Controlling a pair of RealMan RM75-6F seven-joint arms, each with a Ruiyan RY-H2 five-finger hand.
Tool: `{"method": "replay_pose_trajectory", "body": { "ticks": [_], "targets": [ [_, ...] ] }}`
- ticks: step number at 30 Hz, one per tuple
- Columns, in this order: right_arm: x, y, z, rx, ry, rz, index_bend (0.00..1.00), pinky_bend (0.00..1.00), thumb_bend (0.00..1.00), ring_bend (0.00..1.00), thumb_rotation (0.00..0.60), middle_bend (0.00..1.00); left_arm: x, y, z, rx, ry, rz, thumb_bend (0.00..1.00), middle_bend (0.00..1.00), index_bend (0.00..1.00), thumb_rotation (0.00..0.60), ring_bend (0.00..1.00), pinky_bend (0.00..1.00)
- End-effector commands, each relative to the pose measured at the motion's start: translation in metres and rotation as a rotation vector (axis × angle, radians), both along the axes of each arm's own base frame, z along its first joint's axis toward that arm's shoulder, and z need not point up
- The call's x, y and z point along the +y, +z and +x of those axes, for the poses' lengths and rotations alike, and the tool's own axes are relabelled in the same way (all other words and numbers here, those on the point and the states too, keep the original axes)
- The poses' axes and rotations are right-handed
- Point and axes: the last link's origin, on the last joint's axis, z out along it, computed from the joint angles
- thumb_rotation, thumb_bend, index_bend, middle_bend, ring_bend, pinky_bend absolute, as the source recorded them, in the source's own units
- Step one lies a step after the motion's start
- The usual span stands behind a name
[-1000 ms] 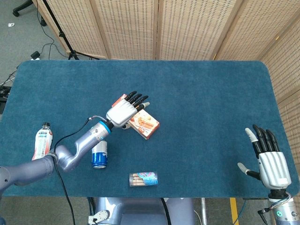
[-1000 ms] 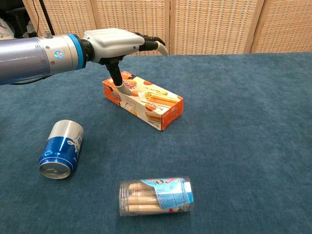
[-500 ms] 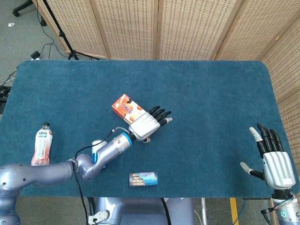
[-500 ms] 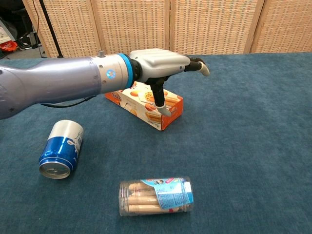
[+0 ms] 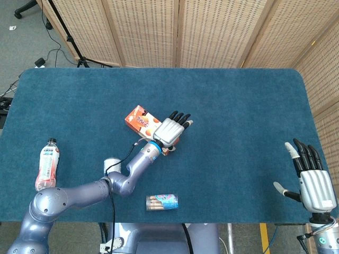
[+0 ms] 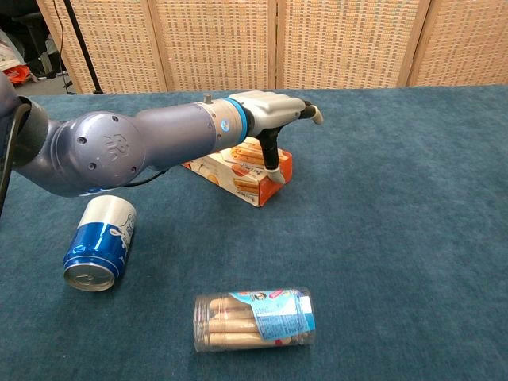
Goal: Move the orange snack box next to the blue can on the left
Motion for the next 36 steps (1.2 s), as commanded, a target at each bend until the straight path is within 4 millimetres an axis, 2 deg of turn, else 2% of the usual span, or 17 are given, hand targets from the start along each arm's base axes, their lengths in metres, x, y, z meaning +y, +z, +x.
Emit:
{"method": "replay_pose_trajectory", "body": {
  "ticks": [1, 5, 13, 25, 30, 33, 34, 36],
  "targets": [
    [0.000, -0.001, 0.000, 0.001, 0.001, 0.002, 0.00, 0.00, 0.00, 0.00, 0.600, 0.00, 0.007, 0.003, -0.005, -0.005, 0.034, 0.010, 0.04, 0.00, 0.13, 0.600, 0.00, 0.00],
    [0.000, -0.002, 0.001, 0.002, 0.001, 0.009, 0.00, 0.00, 0.00, 0.00, 0.600, 0.00, 0.018, 0.012, -0.015, -0.008, 0.072, 0.032, 0.04, 0.00, 0.13, 0.600, 0.00, 0.00],
    [0.000, -0.004, 0.001, 0.004, -0.005, 0.016, 0.00, 0.00, 0.00, 0.00, 0.600, 0.00, 0.044, 0.038, -0.049, -0.020, 0.171, 0.088, 0.04, 0.00, 0.13, 0.600, 0.00, 0.00],
    [0.000, -0.006, 0.002, 0.003, -0.004, 0.022, 0.00, 0.00, 0.00, 0.00, 0.600, 0.00, 0.070, 0.075, -0.109, -0.014, 0.302, 0.158, 0.04, 0.00, 0.13, 0.600, 0.00, 0.00],
    [0.001, -0.006, 0.003, 0.001, -0.002, 0.021, 0.00, 0.00, 0.00, 0.00, 0.600, 0.00, 0.073, 0.085, -0.119, -0.015, 0.310, 0.169, 0.04, 0.00, 0.13, 0.600, 0.00, 0.00],
    [0.001, -0.004, 0.003, -0.004, -0.001, 0.019, 0.00, 0.00, 0.00, 0.00, 0.600, 0.00, 0.068, 0.094, -0.116, -0.012, 0.245, 0.165, 0.06, 0.00, 0.13, 0.600, 0.00, 0.00],
    [0.001, -0.004, 0.003, -0.005, 0.000, 0.018, 0.00, 0.00, 0.00, 0.00, 0.600, 0.00, 0.065, 0.098, -0.115, -0.013, 0.218, 0.163, 0.08, 0.00, 0.13, 0.600, 0.00, 0.00],
    [0.002, -0.003, 0.003, -0.006, 0.000, 0.018, 0.00, 0.00, 0.00, 0.00, 0.600, 0.00, 0.060, 0.103, -0.114, -0.020, 0.185, 0.153, 0.20, 0.00, 0.13, 0.600, 0.00, 0.00]
  ]
}}
